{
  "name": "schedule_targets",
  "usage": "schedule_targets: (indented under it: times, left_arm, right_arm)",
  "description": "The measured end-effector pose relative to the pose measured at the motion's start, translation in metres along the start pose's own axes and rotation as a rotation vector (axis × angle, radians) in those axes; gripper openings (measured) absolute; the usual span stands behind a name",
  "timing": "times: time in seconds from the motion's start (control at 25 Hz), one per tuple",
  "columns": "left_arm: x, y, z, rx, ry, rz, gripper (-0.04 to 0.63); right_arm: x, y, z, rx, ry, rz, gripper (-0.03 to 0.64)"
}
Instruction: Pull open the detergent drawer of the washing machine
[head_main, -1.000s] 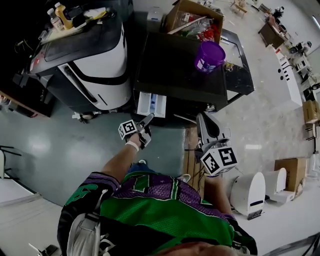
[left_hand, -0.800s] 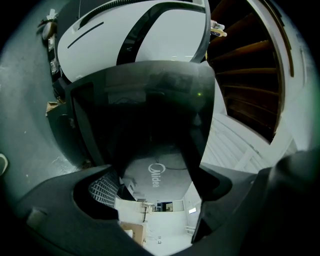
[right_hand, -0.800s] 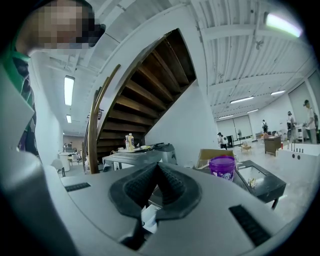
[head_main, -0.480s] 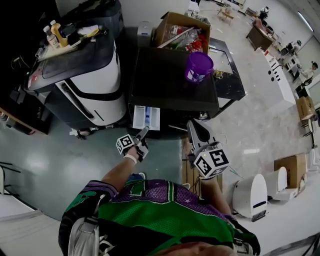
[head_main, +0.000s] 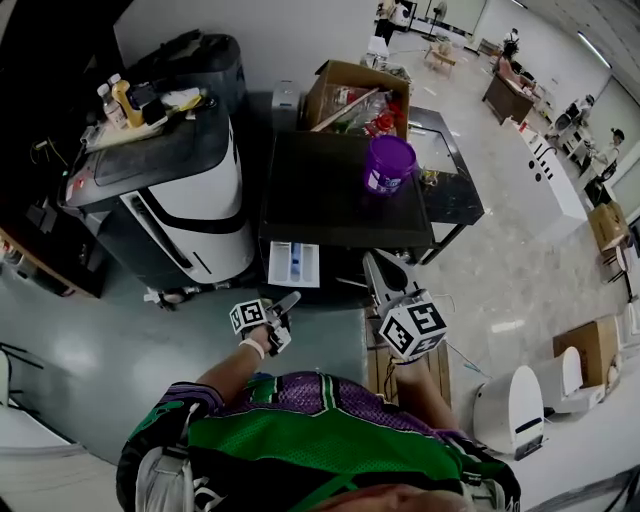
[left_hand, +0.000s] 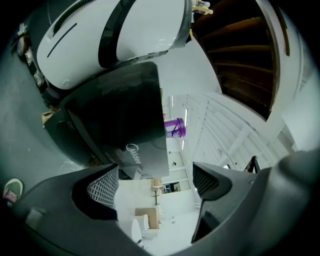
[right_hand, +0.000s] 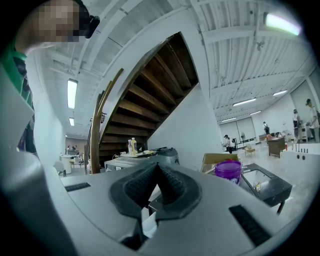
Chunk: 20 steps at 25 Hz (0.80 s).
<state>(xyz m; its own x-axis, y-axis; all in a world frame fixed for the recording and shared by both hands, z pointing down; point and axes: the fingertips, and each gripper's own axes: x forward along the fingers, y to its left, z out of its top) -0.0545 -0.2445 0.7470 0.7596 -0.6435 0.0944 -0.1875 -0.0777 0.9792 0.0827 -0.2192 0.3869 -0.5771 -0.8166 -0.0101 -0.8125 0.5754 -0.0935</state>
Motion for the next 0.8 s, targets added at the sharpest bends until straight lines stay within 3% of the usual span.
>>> schedule_targets:
  times: [0.24,0.44,0.8]
  left_arm:
    - [-0.022,-0.031,-0.001,0.109,0.027,-0.021,0.462]
    - [-0.036,-0.071,0.008,0.206,-0.001,-0.049,0.462]
    - [-0.044,-0.155,0.030,0.491,-0.109,-0.040,0.462]
  right_arm:
    - [0.008,0.005,0.003,0.012,-0.011,0.016,0.002]
    - [0.012,-0.002,0.006,0.022,-0.004,0.011,0.002]
    - [0.019,-0.020,0.025,0.025,-0.001,0.079,0.002]
